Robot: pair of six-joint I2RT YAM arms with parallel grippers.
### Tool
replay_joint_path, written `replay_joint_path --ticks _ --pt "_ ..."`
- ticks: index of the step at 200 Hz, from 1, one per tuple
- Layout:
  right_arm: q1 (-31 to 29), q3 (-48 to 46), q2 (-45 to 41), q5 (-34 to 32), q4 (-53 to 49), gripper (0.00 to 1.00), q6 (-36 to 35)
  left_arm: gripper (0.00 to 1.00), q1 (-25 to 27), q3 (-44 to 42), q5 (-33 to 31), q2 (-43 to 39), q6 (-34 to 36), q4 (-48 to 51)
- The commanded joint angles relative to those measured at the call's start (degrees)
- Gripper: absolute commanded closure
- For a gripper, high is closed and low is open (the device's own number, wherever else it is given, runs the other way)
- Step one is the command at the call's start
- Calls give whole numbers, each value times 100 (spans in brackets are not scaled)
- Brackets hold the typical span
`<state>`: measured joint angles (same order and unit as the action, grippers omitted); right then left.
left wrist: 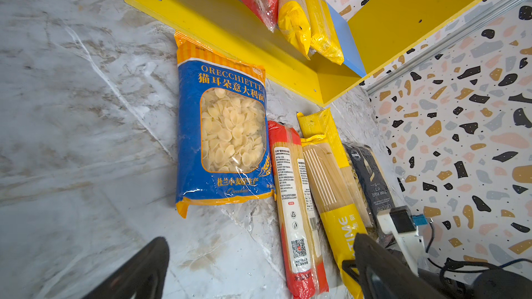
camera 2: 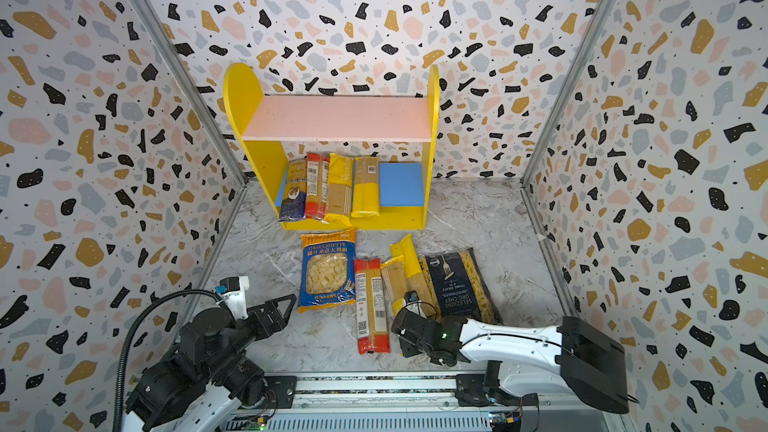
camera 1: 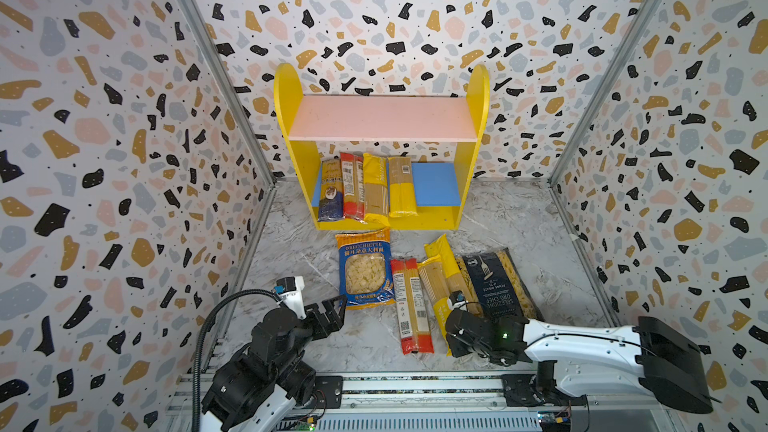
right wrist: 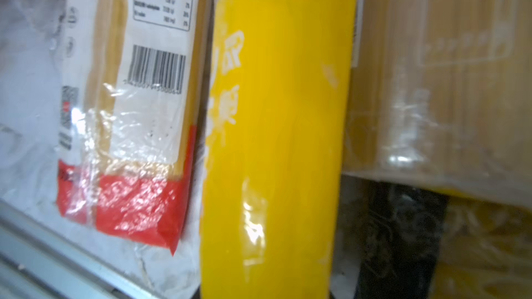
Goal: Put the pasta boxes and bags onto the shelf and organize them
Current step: 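Lift the Pastatime pack upright with the right gripper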
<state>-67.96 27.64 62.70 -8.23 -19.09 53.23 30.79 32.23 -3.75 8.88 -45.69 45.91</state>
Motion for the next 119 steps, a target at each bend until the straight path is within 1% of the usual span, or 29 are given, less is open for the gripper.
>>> replay_joint_path --ticks 1,37,58,119 --pt "386 -149 -790 573 321 83 -220 0 -38 72 -21 69 88 -227" --pt "924 -506 -1659 1459 761 86 -264 0 -38 150 -73 165 91 -258" --pt "1144 -549 -1958 1783 903 87 -276 1 -38 167 -91 240 113 -291" --pt "1283 -133 -2251 2015 903 88 -393 0 -38 265 -91 502 172 -477"
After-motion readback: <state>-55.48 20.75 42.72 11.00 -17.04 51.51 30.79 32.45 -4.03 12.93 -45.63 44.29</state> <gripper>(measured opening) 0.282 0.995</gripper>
